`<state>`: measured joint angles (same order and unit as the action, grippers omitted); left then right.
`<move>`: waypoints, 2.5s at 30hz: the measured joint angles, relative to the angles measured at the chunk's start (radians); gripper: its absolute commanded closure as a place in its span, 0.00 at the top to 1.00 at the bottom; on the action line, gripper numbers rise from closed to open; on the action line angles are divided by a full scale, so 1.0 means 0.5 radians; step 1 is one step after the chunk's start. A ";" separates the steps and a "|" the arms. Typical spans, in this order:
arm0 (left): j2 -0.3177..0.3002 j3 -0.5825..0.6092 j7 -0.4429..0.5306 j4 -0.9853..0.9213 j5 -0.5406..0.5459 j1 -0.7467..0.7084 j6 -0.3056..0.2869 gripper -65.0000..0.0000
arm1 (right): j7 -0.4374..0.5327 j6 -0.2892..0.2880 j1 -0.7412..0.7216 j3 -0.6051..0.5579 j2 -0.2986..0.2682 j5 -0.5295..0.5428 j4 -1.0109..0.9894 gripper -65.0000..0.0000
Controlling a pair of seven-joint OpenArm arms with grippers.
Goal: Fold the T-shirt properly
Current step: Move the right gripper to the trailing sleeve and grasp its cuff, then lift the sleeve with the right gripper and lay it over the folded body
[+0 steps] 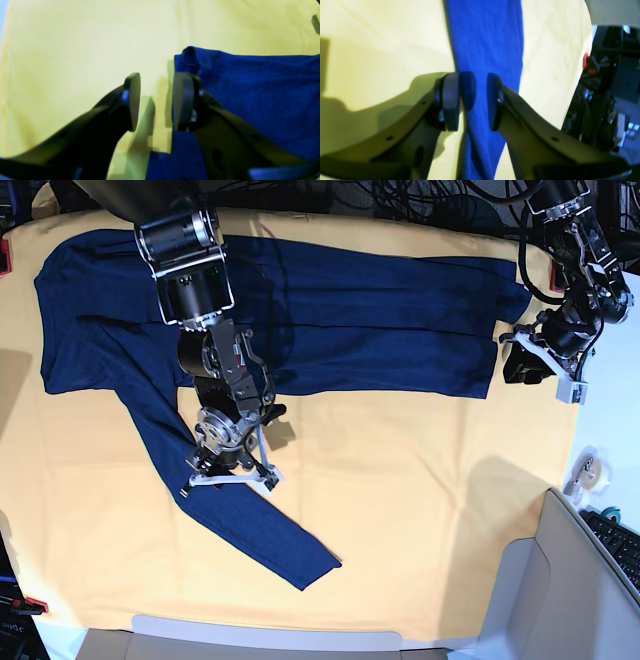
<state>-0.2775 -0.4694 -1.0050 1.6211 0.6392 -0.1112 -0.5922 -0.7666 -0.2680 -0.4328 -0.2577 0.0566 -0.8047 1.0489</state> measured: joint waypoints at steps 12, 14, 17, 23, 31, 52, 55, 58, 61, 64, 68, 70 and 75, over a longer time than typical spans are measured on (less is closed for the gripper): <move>0.001 0.005 -0.002 0.000 -0.002 0.000 -0.003 0.34 | 0.019 0.051 -0.045 0.000 0.028 -0.018 -0.115 0.28; 0.002 0.005 -0.002 0.000 0.001 0.000 -0.004 0.34 | 0.016 0.048 -0.062 0.000 0.030 -0.016 -0.139 0.28; 0.002 0.005 -0.002 0.000 -0.002 0.000 -0.003 0.34 | 0.017 0.045 -0.063 0.000 0.032 -0.018 -0.145 0.28; 0.034 0.005 -0.002 0.000 -0.002 0.000 -0.004 0.34 | 0.023 0.050 -0.069 -0.002 0.027 -0.018 -0.167 0.28; 0.034 0.005 -0.002 0.000 -0.001 0.001 -0.003 0.34 | 0.063 0.082 -0.159 0.000 0.026 -0.058 -0.349 0.27; 0.034 0.005 -0.006 0.001 -0.001 -0.011 -0.004 0.33 | -0.009 0.032 0.185 0.003 0.029 -0.011 0.732 0.00; 0.034 0.005 -0.009 0.001 -0.003 -0.011 -0.002 0.33 | -0.009 0.018 0.346 -0.001 0.032 -0.011 1.049 0.00; 0.035 0.005 -0.008 0.001 -0.002 -0.006 0.000 0.33 | -0.036 0.005 0.539 -0.002 0.032 -0.009 1.325 0.00; 0.034 0.005 -0.001 0.001 -0.003 -0.002 -0.002 0.33 | -0.032 0.012 0.709 -0.008 0.031 -0.008 1.577 0.00; 0.034 0.005 0.001 0.001 -0.002 -0.001 -0.001 0.33 | -0.033 0.018 0.882 -0.073 0.008 -0.010 1.792 0.00; 0.034 0.005 -0.008 0.000 -0.002 -0.001 -0.005 0.33 | -0.039 0.014 1.093 -0.160 -0.026 -0.021 1.959 0.00; 0.034 0.005 -0.003 0.001 -0.002 0.000 -0.003 0.33 | -0.035 0.017 1.164 -0.202 -0.036 -0.016 1.962 0.00; 0.032 0.005 -0.002 0.000 -0.002 -0.002 -0.004 0.33 | -0.038 0.006 1.325 -0.373 -0.085 -0.016 1.959 0.00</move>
<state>-0.2615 -0.4667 -1.0061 1.6211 0.6380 -0.1120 -0.5941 -0.7856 -0.2649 0.2298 -0.4442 0.0139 -0.8127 2.0285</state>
